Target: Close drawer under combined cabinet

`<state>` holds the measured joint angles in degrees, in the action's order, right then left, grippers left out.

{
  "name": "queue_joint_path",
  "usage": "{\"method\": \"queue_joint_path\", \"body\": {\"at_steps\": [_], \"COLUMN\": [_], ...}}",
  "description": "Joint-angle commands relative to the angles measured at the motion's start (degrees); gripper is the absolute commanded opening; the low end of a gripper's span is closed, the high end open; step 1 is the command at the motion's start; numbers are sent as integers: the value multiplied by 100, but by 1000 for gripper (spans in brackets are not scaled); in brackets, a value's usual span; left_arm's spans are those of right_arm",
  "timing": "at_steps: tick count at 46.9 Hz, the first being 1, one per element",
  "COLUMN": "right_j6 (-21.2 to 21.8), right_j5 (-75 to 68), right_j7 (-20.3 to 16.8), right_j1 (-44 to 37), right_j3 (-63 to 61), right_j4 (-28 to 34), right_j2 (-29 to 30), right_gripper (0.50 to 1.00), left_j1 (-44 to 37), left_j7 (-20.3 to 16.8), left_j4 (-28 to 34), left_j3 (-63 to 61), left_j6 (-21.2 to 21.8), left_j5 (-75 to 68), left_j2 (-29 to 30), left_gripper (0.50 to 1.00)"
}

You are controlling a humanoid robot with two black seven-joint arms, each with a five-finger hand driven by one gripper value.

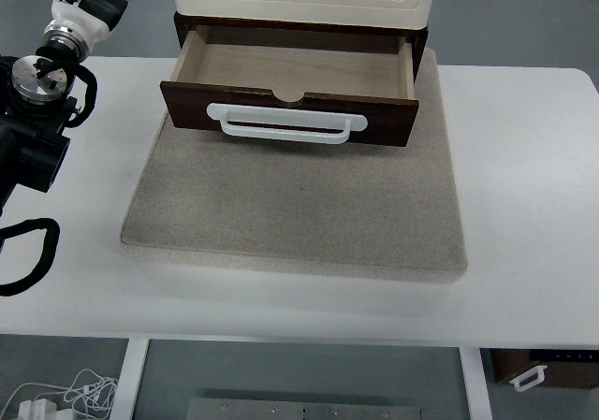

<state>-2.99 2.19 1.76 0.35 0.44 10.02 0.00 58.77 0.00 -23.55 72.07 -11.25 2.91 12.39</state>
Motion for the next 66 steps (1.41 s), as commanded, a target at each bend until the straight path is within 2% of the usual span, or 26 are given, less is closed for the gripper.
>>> {"method": "queue_joint_path", "body": {"at_steps": [1,17,38,49,66], "right_j6": [0,0,0,0,0], "right_j5": [1,1,1,1,1], "right_j7": [-1,-1,-1,-1,-1], "right_j1": [0,0,0,0,0], "right_j3": [0,0,0,0,0], "right_j4": [0,0,0,0,0], "right_j2": [0,0,0,0,0], "right_gripper": [952,952,952,952,952], "left_j1": [3,12,258,179,662], "left_j7": [-9,0,-9,-9,-9], "left_j4": [-1,61,210,254,140], "left_j3": [8,0,-299,-299,-466], "left_j6": [0,-27,0,-378,-370], "left_j5": [0,17,26,17,-123], "left_j2": [0,9,325,387,589], "left_gripper": [1000,1000,1000,1000,1000]}}
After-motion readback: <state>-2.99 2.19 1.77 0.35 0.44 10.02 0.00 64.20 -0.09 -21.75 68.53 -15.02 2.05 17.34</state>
